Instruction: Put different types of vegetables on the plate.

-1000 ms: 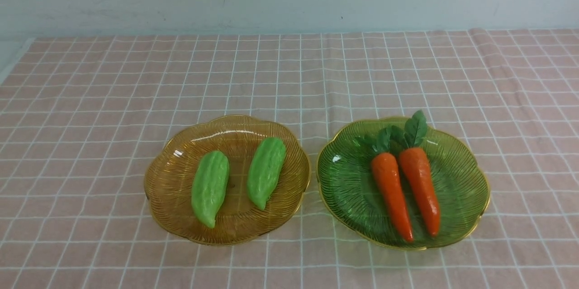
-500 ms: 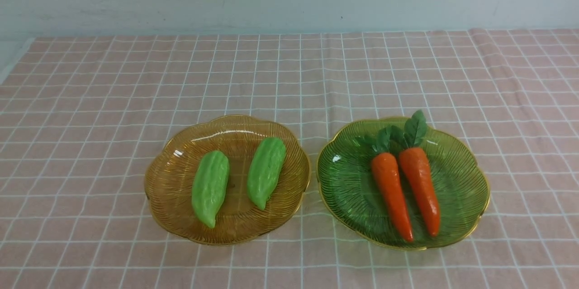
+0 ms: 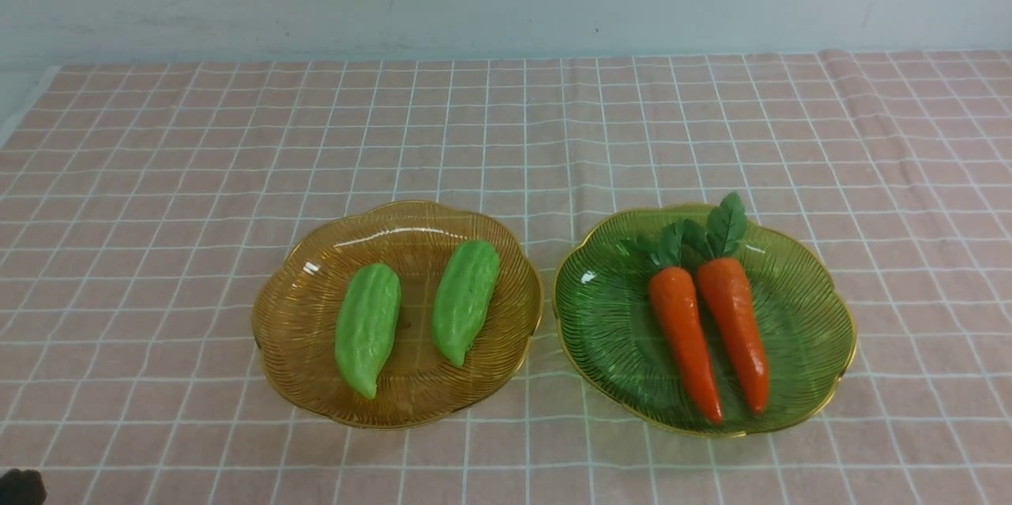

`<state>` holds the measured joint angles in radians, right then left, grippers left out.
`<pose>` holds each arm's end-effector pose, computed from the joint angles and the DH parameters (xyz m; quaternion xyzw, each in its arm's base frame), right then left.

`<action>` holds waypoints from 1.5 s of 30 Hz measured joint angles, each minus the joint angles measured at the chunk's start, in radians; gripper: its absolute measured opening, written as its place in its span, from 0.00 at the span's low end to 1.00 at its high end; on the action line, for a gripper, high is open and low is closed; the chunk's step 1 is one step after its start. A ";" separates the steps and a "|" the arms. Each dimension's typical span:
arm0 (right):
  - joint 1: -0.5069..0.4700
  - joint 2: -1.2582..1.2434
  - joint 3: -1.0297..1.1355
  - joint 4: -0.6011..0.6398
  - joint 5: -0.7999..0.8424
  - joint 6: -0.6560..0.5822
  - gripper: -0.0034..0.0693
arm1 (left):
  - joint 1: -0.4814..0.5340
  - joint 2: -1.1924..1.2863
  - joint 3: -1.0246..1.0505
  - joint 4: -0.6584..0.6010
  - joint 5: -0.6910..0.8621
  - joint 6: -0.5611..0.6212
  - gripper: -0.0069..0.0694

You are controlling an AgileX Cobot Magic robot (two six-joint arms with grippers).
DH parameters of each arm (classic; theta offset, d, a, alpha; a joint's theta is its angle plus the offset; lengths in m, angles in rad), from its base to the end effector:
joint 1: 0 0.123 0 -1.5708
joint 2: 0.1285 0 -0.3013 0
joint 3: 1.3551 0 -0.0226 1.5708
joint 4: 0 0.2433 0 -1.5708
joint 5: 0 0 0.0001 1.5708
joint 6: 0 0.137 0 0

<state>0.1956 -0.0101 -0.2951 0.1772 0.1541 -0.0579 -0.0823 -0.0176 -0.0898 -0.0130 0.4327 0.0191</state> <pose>0.0483 0.0134 0.3051 -0.0348 0.6162 0.1308 0.7759 0.0677 -0.0063 0.1932 0.0369 0.7852 -0.0253 0.6176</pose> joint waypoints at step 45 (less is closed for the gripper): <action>-0.222 0.000 0.311 -0.151 0.151 -0.006 0.03 | 0.002 0.002 0.116 0.021 -0.046 0.003 0.09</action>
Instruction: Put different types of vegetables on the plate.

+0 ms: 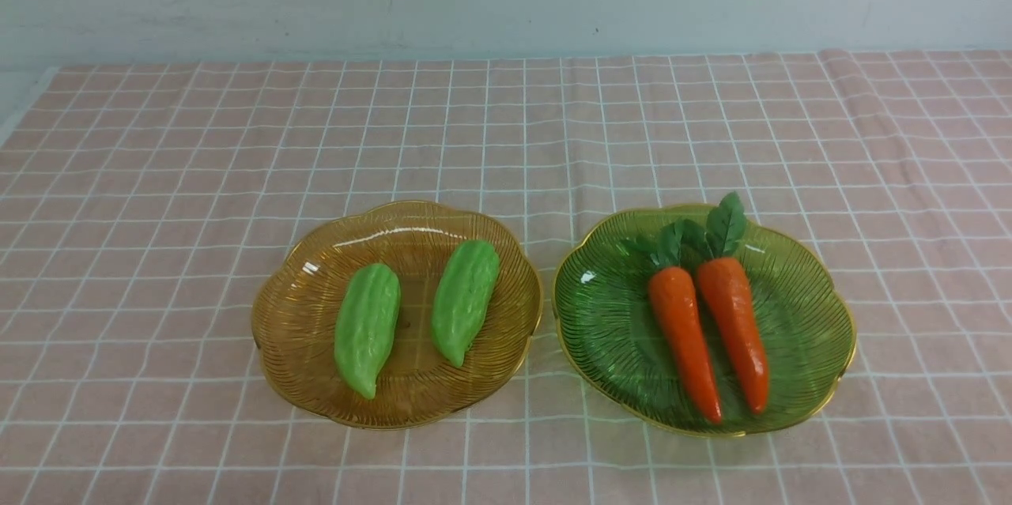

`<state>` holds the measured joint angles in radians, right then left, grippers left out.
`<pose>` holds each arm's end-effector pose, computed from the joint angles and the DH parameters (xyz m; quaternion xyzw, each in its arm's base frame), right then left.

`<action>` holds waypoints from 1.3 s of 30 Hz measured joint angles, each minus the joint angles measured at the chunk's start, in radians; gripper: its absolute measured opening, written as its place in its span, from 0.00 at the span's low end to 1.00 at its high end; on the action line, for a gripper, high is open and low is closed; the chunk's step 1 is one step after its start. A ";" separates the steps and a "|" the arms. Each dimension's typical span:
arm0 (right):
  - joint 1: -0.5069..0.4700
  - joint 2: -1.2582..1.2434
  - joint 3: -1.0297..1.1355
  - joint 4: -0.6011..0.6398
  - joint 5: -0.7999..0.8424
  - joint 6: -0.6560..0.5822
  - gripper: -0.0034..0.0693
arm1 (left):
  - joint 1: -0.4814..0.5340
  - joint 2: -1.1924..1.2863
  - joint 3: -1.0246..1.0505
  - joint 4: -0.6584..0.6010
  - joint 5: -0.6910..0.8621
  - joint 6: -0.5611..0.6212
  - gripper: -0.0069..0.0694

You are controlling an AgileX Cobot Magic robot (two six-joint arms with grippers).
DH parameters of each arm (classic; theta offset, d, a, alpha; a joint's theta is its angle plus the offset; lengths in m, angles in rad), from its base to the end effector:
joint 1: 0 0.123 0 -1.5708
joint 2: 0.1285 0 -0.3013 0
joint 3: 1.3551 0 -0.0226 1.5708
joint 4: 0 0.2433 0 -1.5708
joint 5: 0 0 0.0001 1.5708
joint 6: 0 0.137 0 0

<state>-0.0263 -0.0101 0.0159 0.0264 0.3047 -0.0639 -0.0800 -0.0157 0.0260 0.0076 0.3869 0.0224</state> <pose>0.0750 -0.0009 0.1705 -0.0073 0.7814 -0.0172 0.6237 0.0717 -0.0054 0.1563 0.0433 0.8066 -0.0137 0.5893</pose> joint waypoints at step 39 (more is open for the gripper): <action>-0.009 0.000 0.010 -0.003 0.089 0.000 0.03 | 0.000 0.000 0.000 0.000 0.000 0.000 0.09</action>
